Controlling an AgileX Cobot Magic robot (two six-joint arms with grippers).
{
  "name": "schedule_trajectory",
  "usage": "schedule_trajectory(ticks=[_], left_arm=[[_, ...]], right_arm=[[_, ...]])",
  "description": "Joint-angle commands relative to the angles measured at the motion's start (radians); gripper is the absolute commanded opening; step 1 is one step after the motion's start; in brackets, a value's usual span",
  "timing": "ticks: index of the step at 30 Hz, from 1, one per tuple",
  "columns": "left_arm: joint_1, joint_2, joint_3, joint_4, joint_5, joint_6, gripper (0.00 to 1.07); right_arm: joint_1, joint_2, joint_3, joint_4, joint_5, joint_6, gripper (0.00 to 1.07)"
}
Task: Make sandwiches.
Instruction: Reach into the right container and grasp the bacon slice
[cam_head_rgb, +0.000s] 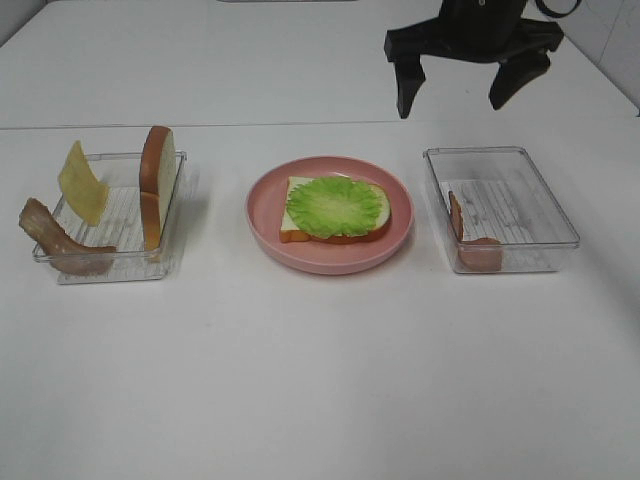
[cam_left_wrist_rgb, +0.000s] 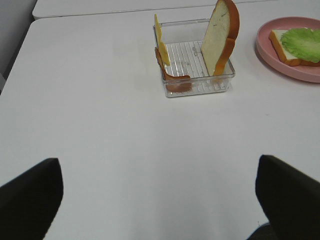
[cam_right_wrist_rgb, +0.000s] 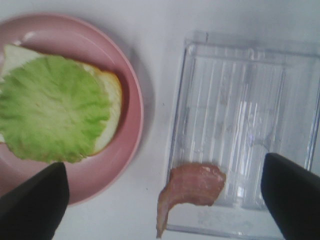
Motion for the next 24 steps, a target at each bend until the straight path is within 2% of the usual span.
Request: schedule_trajectory(ticks=[1, 3, 6, 11, 24], left_arm=[[-0.005, -0.011, 0.000, -0.002, -0.006, -0.003, 1.00], [-0.005, -0.011, 0.000, -0.002, -0.006, -0.003, 1.00], [-0.005, -0.011, 0.000, -0.002, -0.006, -0.003, 1.00], [-0.005, -0.011, 0.000, -0.002, -0.006, -0.003, 1.00], [-0.005, -0.011, 0.000, -0.002, -0.006, -0.003, 1.00]], right_arm=[[-0.003, -0.014, 0.065, -0.018, 0.108, 0.034, 0.98], [-0.003, -0.015, 0.152, -0.014, 0.108, 0.062, 0.98], [-0.003, -0.015, 0.165, -0.011, 0.108, 0.062, 0.97], [-0.003, -0.015, 0.247, -0.009, 0.069, 0.062, 0.96], [-0.003, 0.037, 0.255, -0.008, -0.005, 0.061, 0.96]])
